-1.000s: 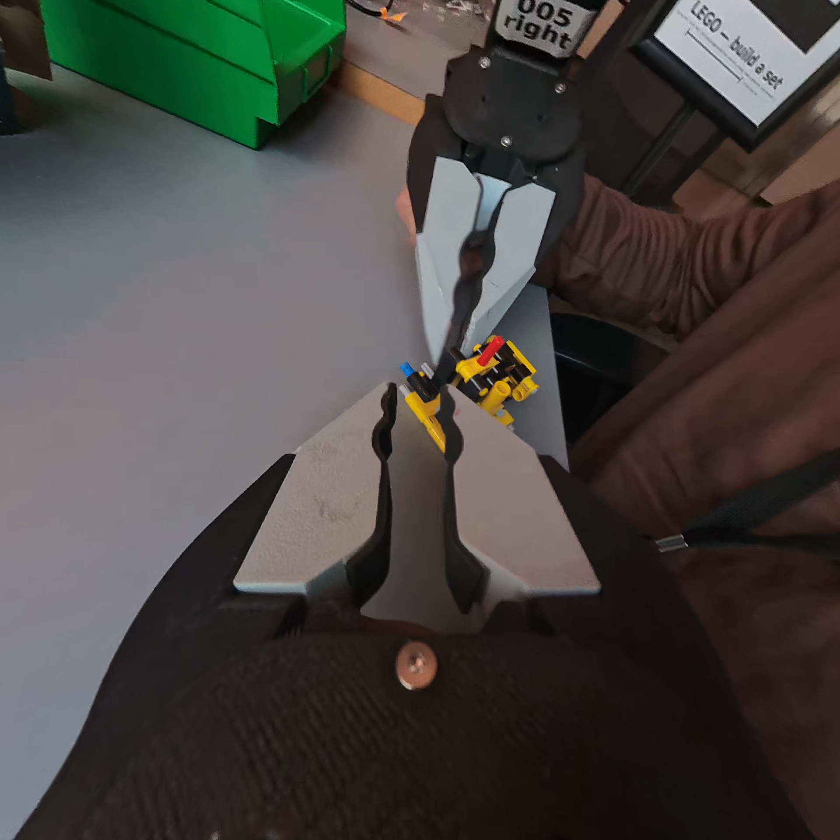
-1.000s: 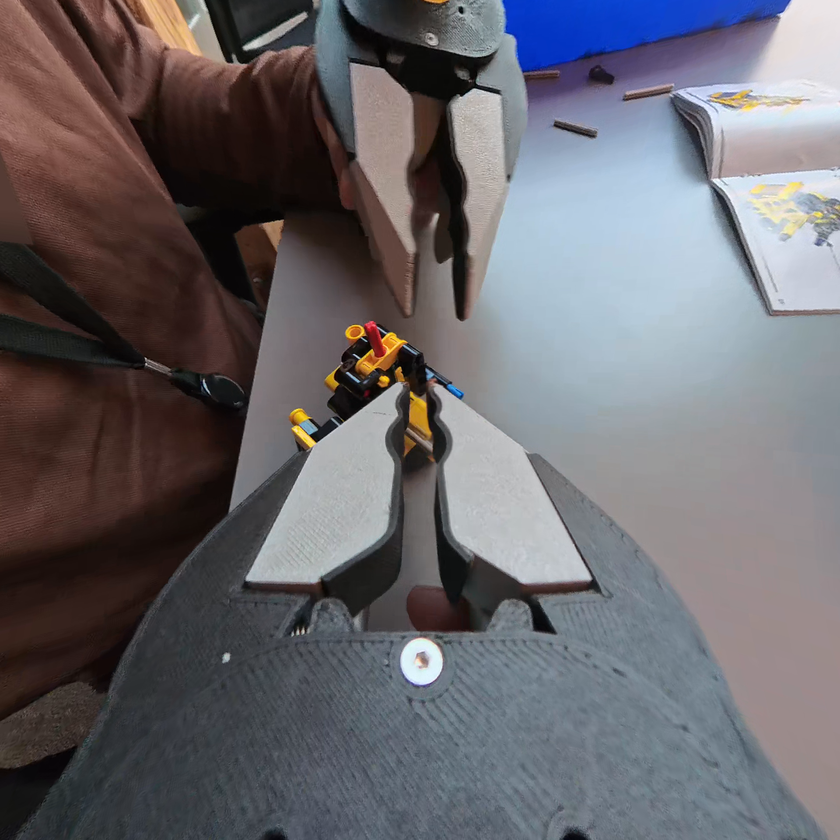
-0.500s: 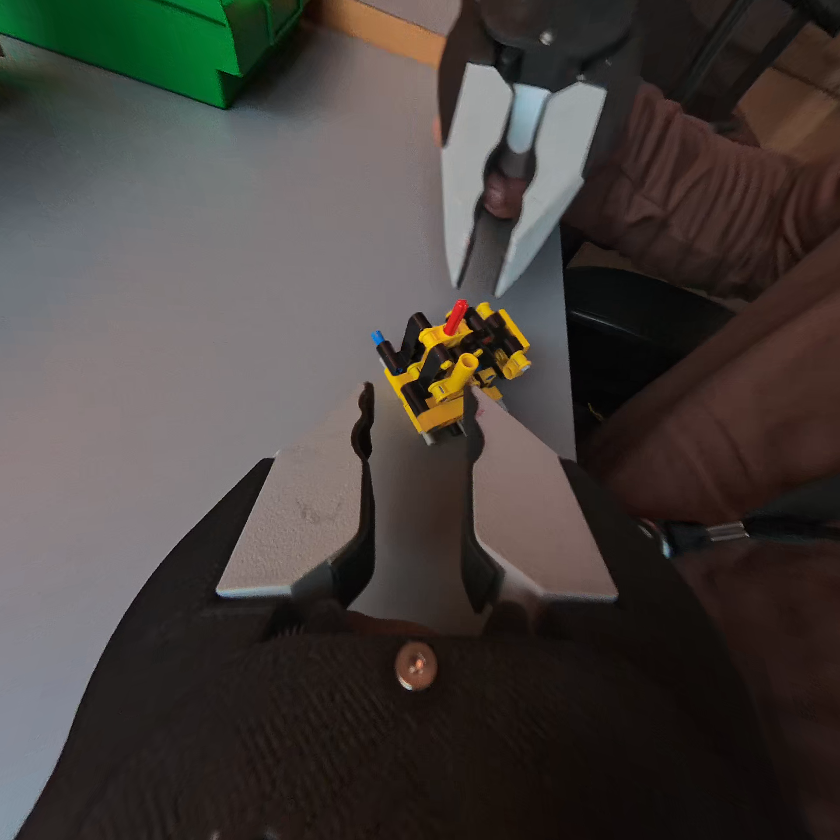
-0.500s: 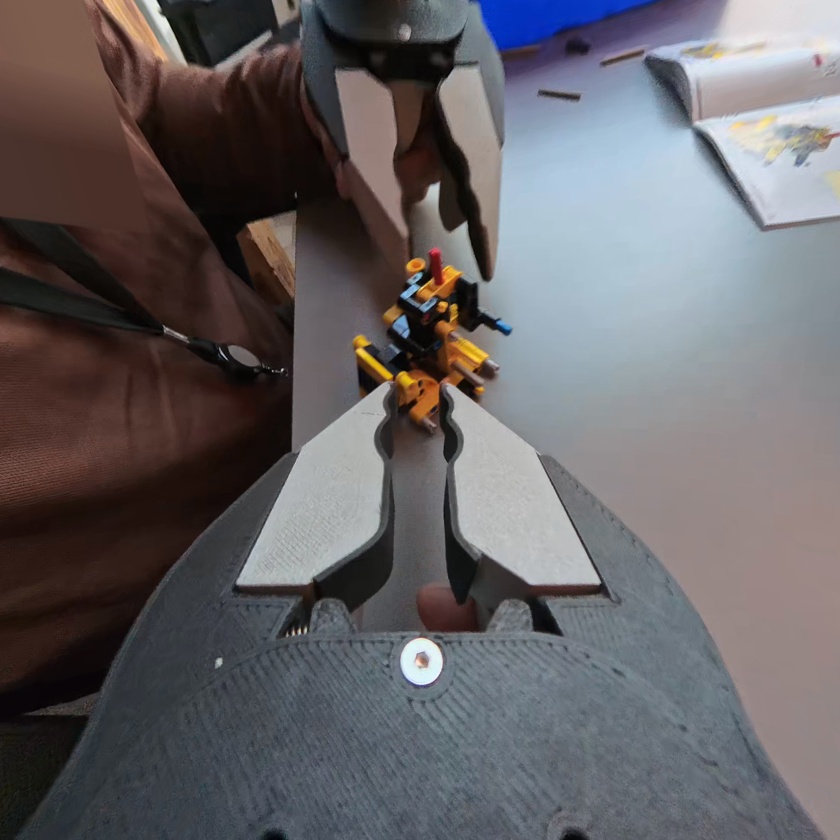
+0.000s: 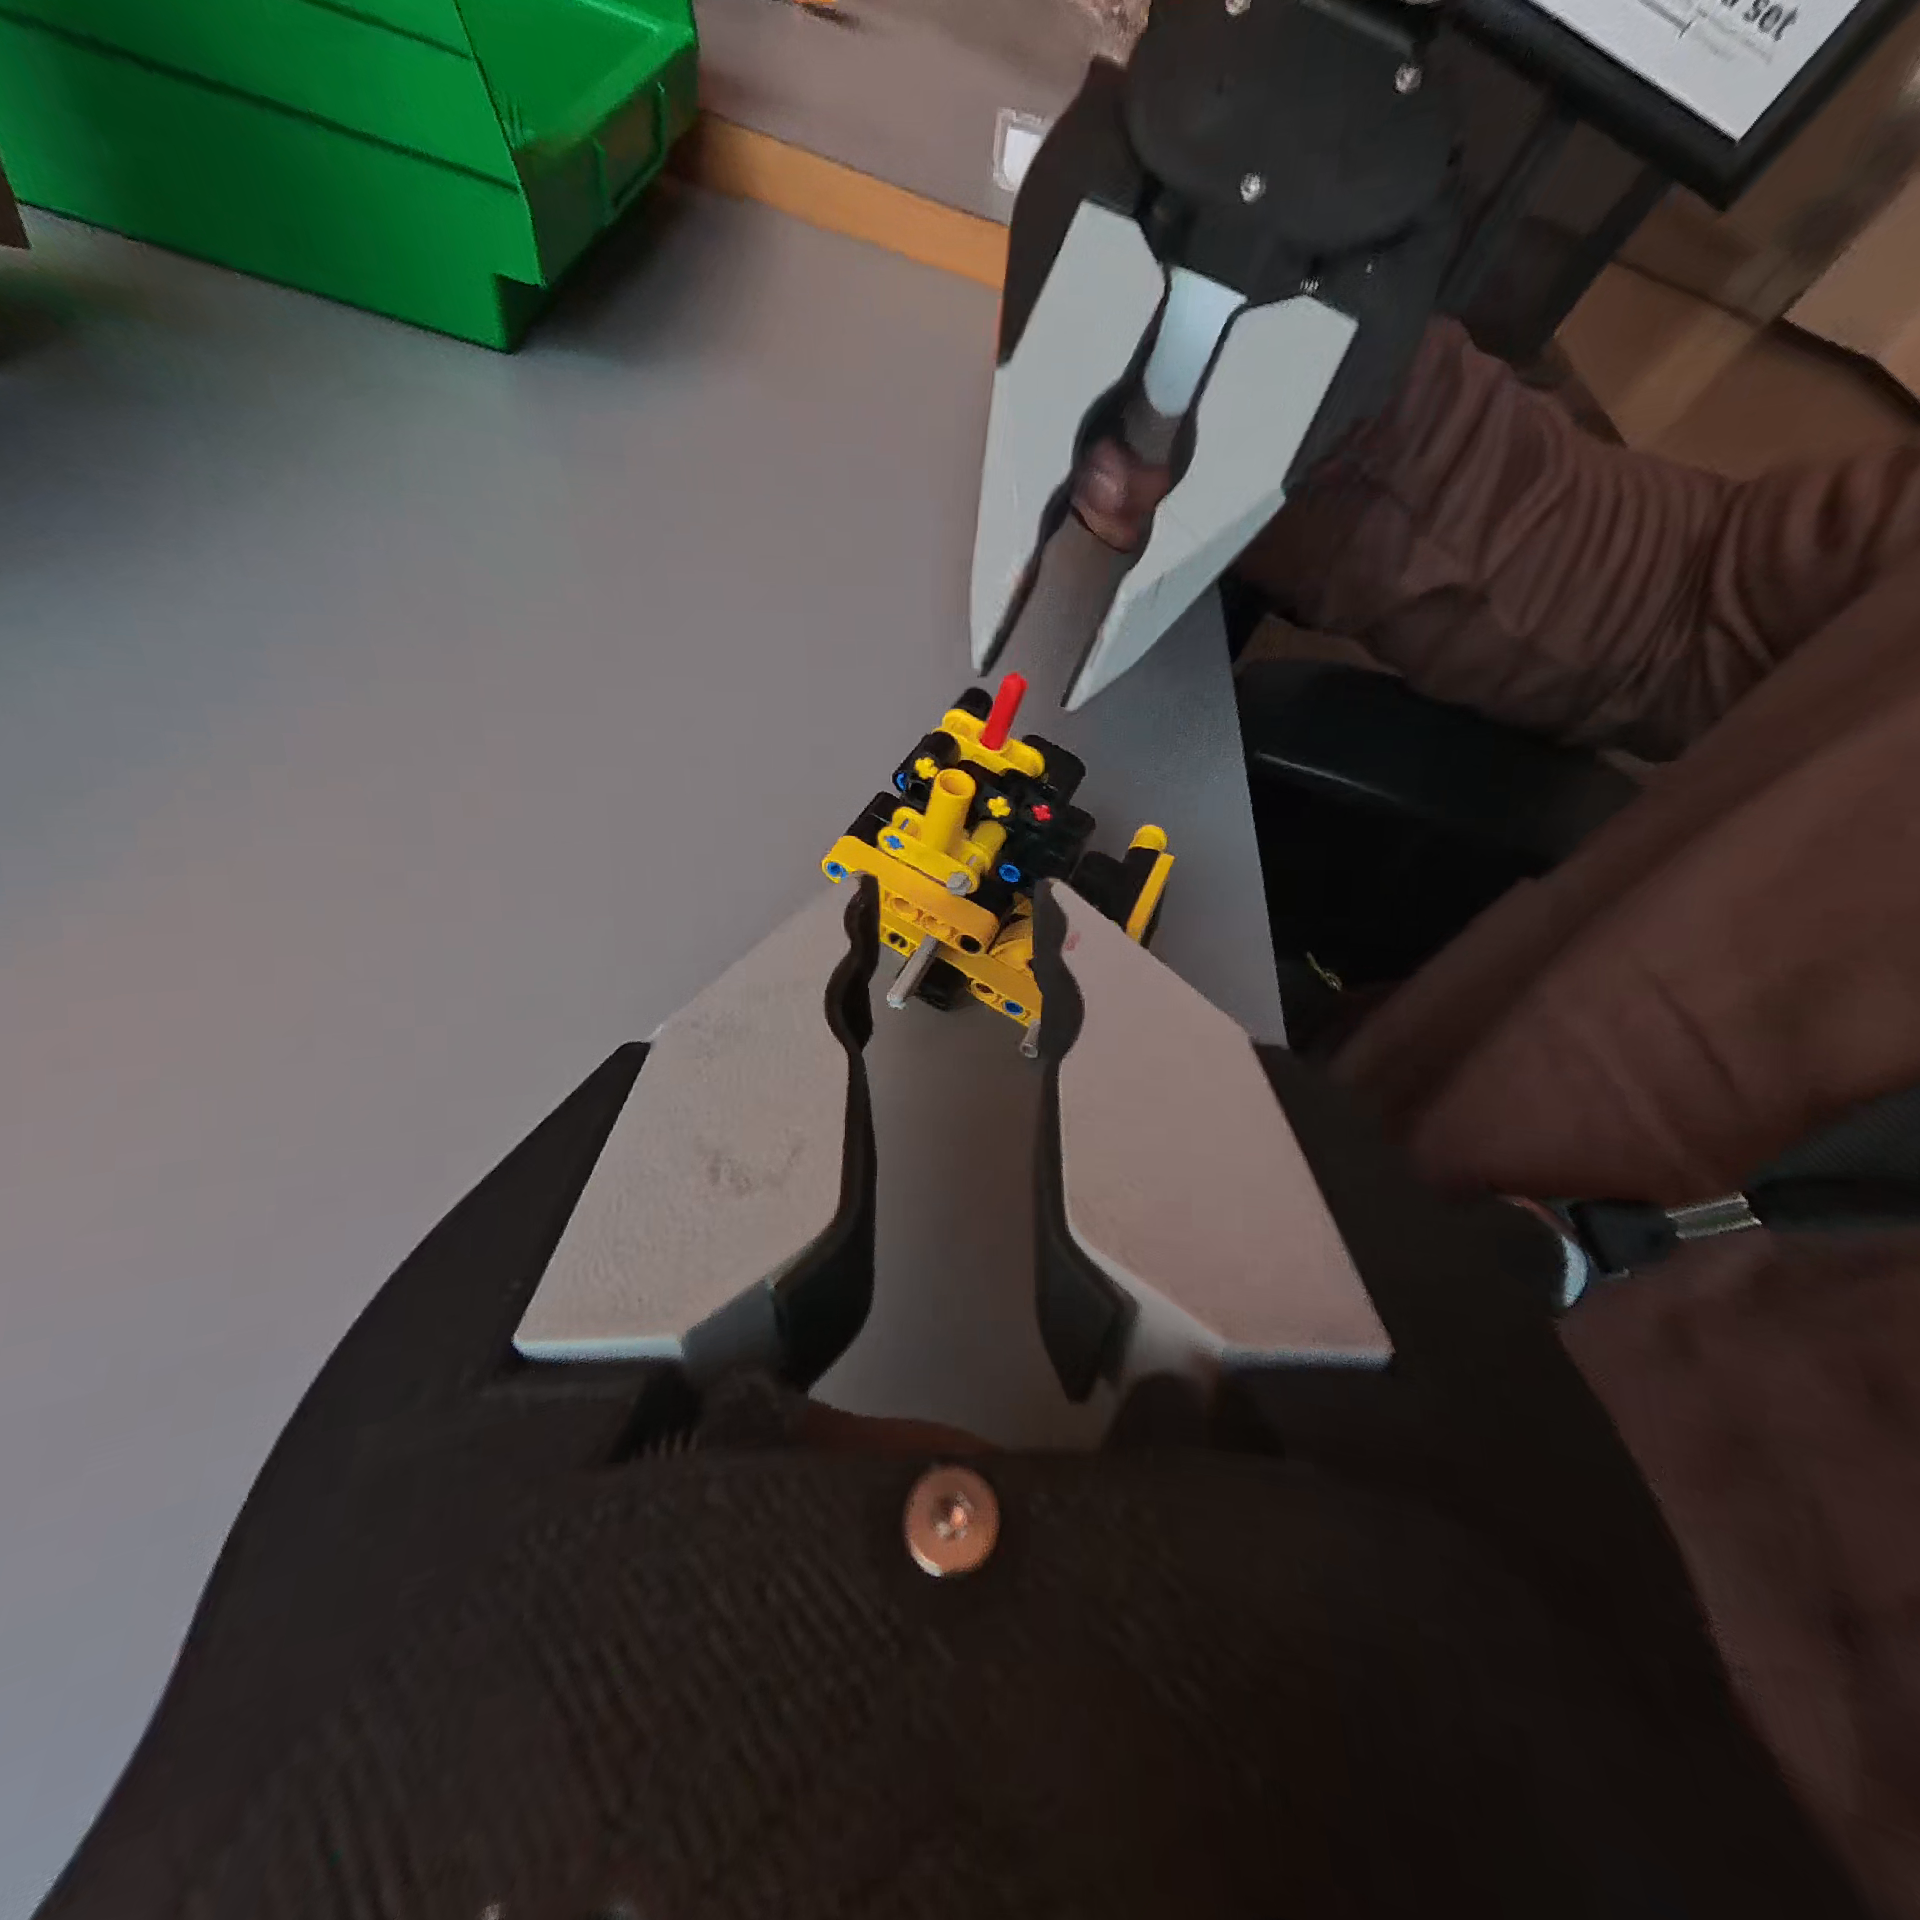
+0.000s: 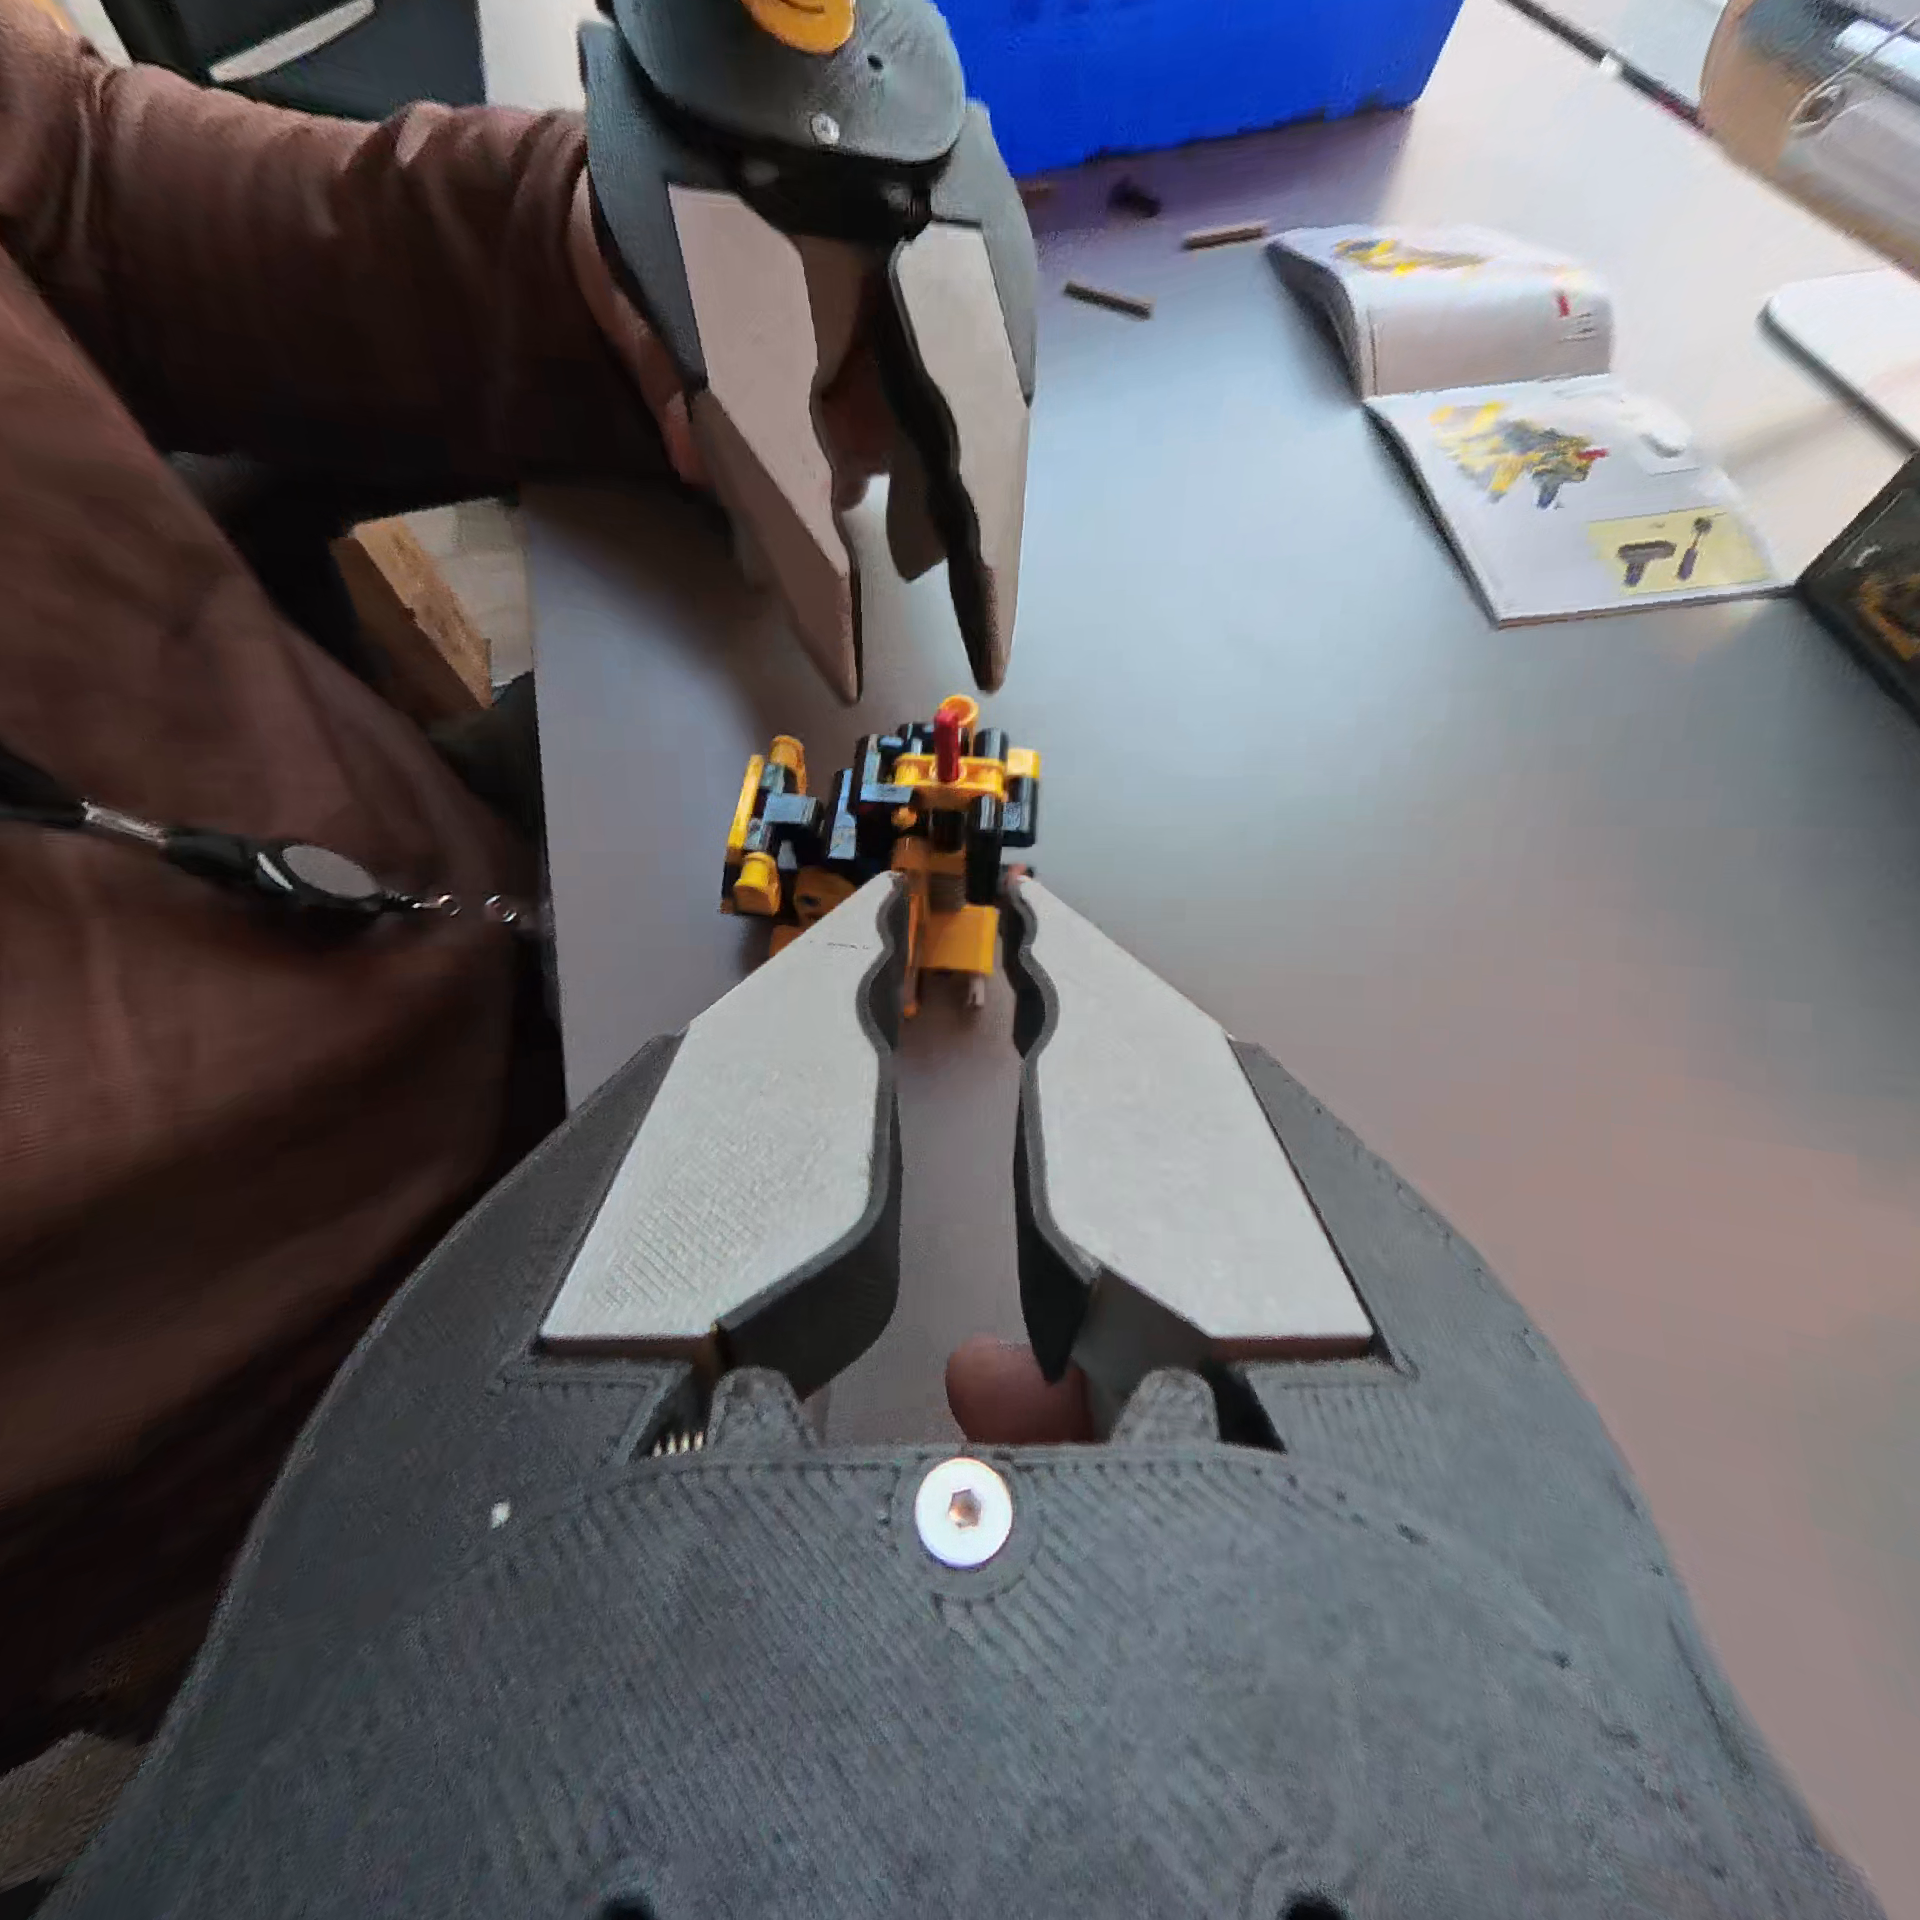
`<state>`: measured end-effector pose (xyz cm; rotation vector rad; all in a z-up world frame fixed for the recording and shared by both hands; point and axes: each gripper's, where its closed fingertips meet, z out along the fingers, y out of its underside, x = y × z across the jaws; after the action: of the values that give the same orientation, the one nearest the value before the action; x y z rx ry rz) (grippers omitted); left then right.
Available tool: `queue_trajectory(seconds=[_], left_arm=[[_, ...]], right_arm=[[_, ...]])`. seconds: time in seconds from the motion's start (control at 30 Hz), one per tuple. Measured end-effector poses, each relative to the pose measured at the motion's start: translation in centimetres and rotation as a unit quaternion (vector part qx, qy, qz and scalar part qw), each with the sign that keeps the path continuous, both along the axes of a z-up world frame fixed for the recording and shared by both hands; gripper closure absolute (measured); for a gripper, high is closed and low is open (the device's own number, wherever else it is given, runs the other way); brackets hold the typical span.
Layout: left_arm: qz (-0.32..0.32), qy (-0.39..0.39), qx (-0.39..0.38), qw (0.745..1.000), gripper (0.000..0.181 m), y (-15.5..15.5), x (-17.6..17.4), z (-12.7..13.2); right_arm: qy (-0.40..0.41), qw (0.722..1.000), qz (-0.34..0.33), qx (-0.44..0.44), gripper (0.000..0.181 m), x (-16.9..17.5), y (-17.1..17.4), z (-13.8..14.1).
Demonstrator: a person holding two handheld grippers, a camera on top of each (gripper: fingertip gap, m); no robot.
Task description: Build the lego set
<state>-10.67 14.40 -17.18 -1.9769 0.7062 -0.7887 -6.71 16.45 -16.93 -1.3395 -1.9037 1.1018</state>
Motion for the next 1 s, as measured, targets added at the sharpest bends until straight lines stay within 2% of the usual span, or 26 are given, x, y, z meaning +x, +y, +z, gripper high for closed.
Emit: queue_trajectory(seconds=[0.27,0.4,0.63,0.77,1.0], left_arm=[[-0.037,0.040,-0.002,0.999,0.160,1.1,0.4,-1.0],[-0.075,0.031,-0.001,0.997,0.160,0.8,1.2,-0.7],[-0.092,-0.010,0.007,0.996,0.164,1.0,1.5,0.5],[-0.104,0.015,0.004,0.994,0.157,1.1,1.4,-0.1],[-0.136,0.029,0.007,0.990,0.162,1.0,1.8,-0.3]], right_arm=[[0.012,0.999,0.013,0.034,0.175,-1.9,0.1,-1.6],[0.033,0.999,0.025,0.034,0.176,-1.8,0.0,-0.9],[0.042,0.998,0.032,0.028,0.175,-1.4,0.1,-0.6],[0.052,0.998,0.030,0.018,0.176,-1.2,0.1,0.0],[0.058,0.998,0.027,0.016,0.177,-1.4,0.0,0.0]])
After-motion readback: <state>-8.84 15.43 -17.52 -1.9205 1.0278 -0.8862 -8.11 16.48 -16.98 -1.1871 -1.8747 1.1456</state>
